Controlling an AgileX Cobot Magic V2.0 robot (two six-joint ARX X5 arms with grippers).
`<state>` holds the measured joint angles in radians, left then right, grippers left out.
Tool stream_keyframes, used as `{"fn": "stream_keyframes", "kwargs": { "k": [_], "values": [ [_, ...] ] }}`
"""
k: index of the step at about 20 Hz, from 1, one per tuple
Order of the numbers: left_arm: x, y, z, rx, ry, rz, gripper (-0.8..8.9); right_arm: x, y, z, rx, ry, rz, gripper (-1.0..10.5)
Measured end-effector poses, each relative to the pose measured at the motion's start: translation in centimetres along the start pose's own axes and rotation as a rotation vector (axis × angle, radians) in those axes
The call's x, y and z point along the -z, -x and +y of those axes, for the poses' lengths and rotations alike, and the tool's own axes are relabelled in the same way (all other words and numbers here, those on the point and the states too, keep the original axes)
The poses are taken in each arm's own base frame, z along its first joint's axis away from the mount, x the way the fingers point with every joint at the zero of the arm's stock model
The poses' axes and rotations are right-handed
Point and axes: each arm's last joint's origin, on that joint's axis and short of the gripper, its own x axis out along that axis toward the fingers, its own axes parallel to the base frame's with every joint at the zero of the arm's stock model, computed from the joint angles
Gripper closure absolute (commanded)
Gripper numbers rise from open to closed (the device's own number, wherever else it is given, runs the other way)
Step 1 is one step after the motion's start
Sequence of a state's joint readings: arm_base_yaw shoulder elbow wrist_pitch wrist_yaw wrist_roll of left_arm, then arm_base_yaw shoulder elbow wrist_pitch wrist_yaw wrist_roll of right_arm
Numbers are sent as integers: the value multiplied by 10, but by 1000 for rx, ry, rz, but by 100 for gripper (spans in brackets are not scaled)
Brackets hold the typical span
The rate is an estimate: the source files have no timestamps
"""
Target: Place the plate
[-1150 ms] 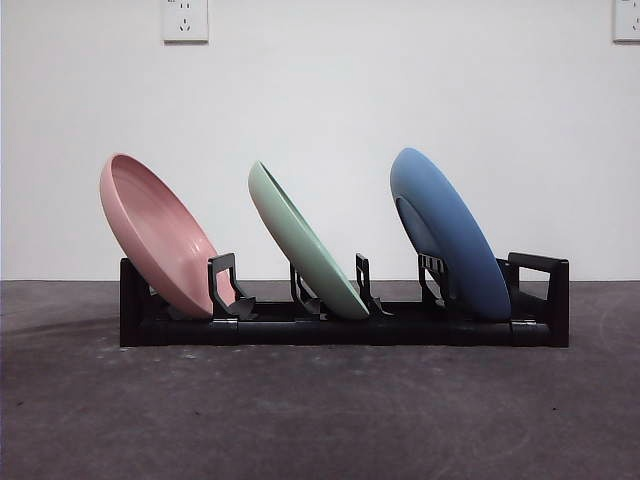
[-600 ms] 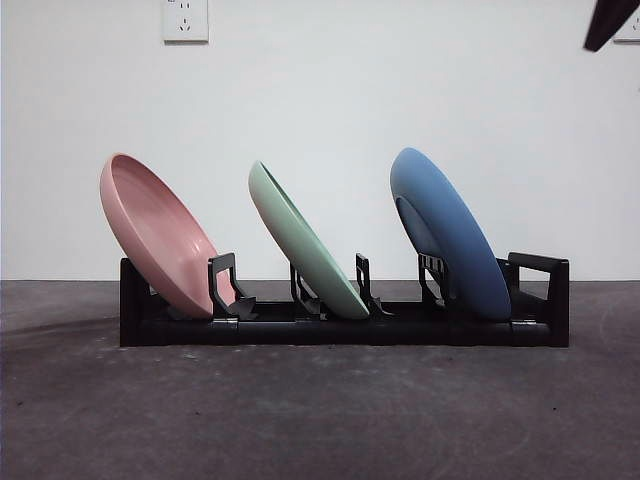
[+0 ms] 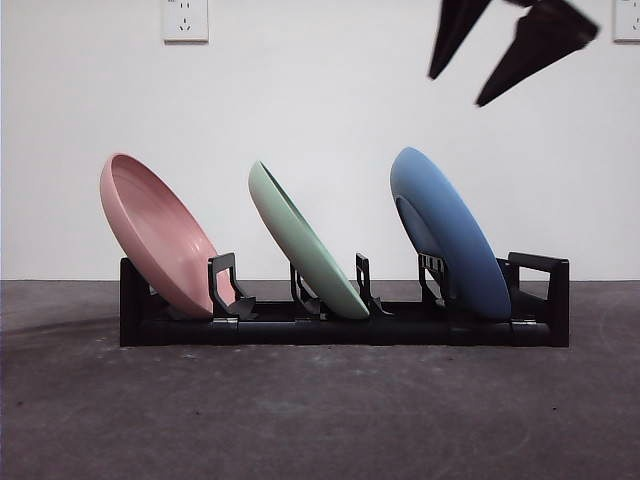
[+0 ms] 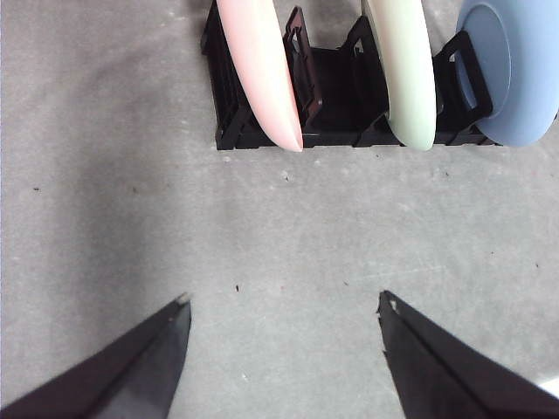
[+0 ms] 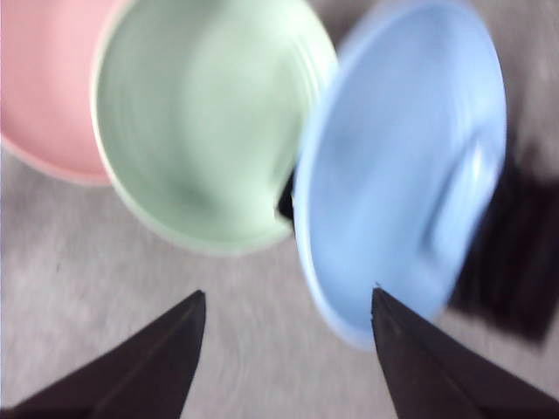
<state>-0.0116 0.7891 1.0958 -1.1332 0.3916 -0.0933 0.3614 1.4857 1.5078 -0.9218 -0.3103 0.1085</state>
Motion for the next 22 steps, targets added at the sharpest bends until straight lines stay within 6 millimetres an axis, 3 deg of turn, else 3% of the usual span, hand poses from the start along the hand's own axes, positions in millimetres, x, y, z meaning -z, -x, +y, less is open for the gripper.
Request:
{"fn": "stream_keyframes", "kwargs": {
  "k": [3,8,15,20,22],
  "values": [
    [0,0,0,0,0,-1,469,-16,-25,2,12,20,5,654],
    [0,0,0,1,-2,-4,469,-23,-54,4,47,51,-7,680],
    [-1,0,0,1,-13,-9,469,-24,-81,-2,70,49,29,694],
    [-2,0,0,2,-25,-21,469,-25,-83,-1,67,53,26,897],
    [-2,0,0,2,-25,-21,469,-25,-83,0,64,54,27,914]
  ]
}}
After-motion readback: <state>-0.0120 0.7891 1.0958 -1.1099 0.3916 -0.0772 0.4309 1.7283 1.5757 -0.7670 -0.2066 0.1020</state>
